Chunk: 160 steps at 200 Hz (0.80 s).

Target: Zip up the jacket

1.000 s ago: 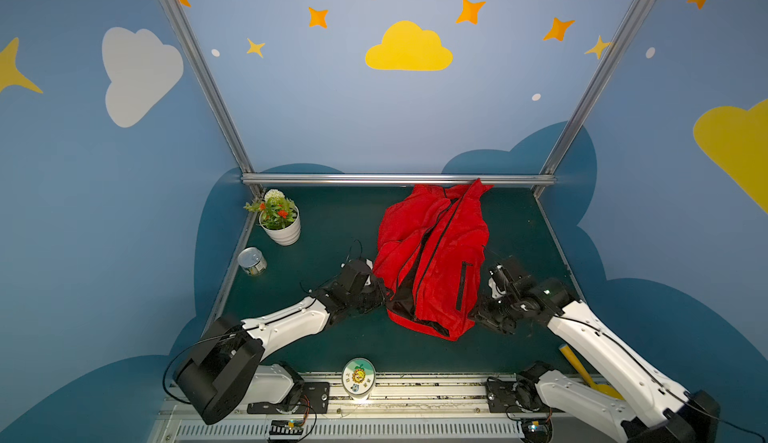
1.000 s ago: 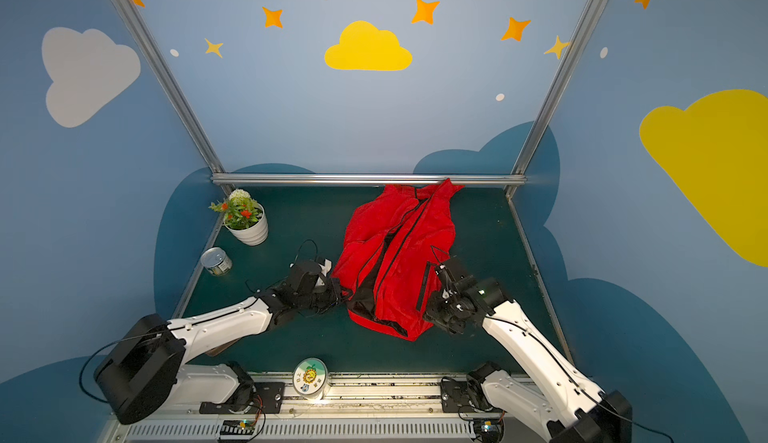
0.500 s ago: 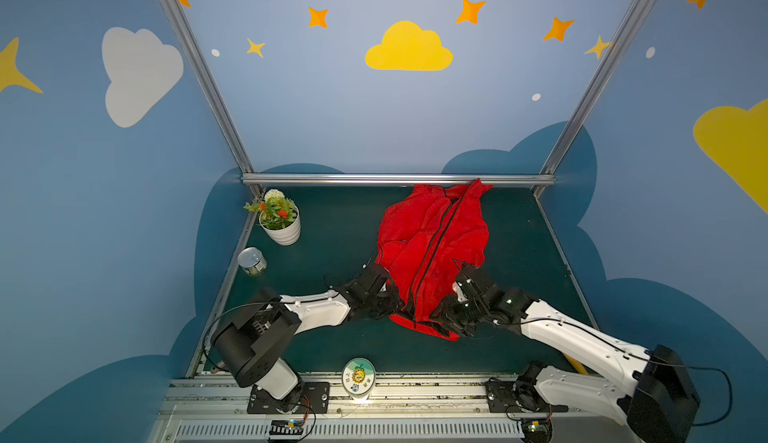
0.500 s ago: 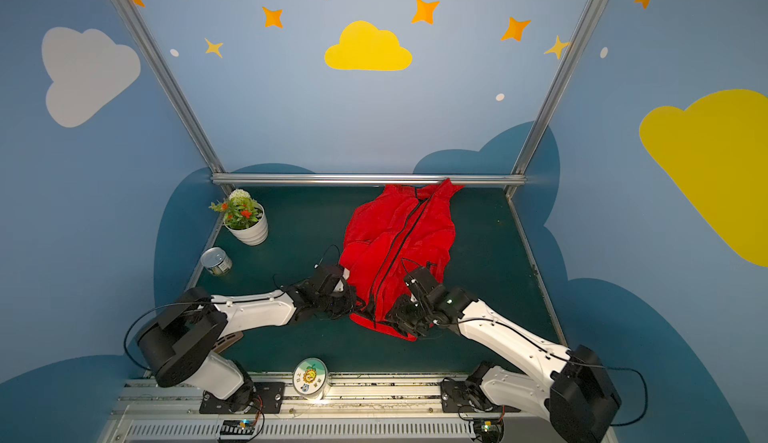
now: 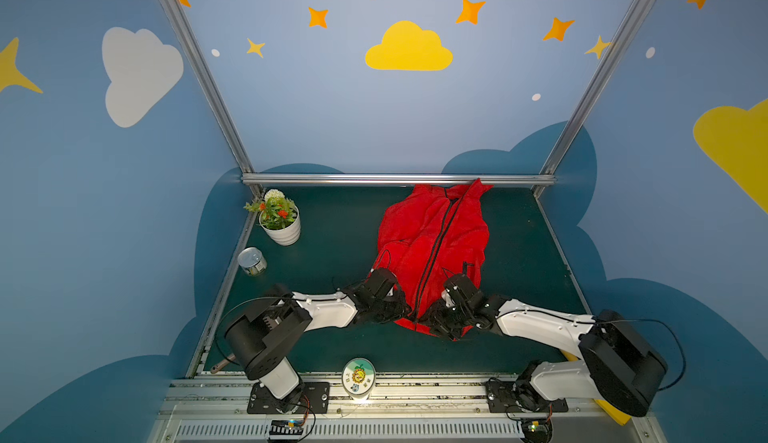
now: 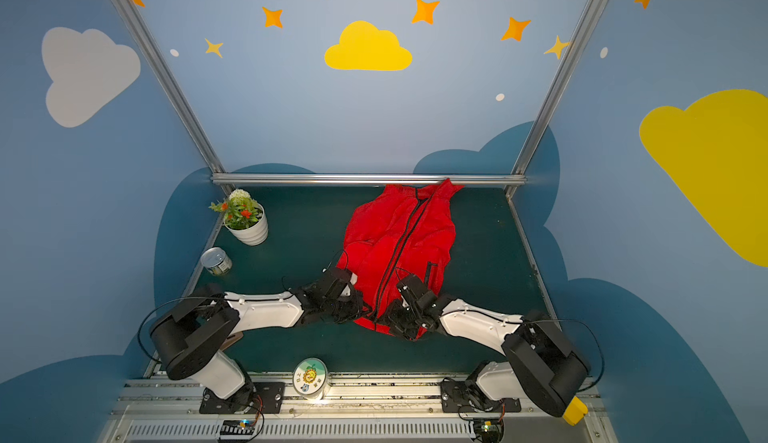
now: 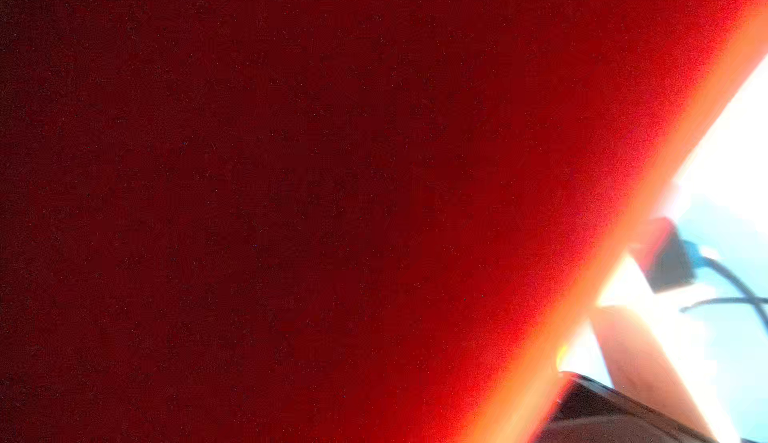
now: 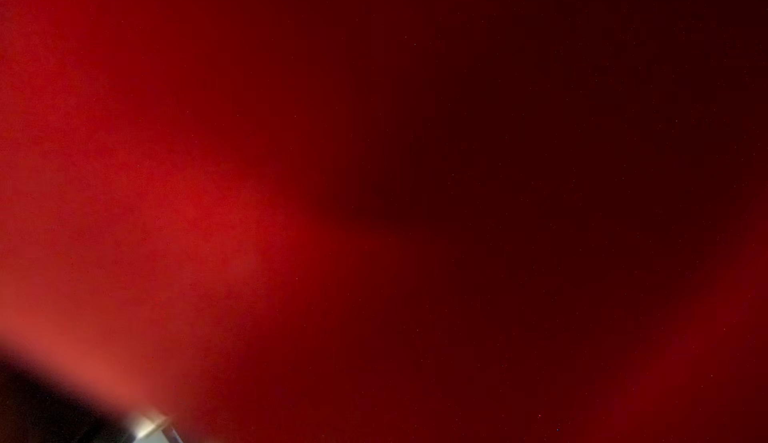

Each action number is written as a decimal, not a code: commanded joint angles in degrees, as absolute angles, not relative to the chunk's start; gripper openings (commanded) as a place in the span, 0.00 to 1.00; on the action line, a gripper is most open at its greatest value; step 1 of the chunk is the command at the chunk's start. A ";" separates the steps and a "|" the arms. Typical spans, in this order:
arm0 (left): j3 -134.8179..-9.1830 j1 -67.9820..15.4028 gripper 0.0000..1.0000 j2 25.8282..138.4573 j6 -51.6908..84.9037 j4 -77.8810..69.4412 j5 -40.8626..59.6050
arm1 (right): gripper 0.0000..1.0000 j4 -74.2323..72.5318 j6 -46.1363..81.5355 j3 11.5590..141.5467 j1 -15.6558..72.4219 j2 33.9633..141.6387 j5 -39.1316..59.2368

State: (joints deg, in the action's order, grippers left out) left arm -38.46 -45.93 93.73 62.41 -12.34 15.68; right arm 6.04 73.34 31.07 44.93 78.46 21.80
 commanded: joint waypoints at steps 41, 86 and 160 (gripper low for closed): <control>-39.32 -45.82 0.03 96.70 62.31 -9.68 18.68 | 0.39 3.45 72.78 33.28 43.47 82.50 21.38; -39.55 -45.35 0.03 97.93 62.15 -10.19 20.04 | 0.29 5.91 71.91 35.38 43.30 82.66 19.51; -39.65 -44.87 0.03 99.84 62.51 -12.36 22.32 | 0.36 0.39 70.49 37.85 42.53 89.35 23.43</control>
State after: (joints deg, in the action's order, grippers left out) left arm -39.55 -44.93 98.37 62.52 -13.15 19.64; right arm 2.37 71.53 36.10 42.83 87.31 22.35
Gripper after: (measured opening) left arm 0.049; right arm 0.339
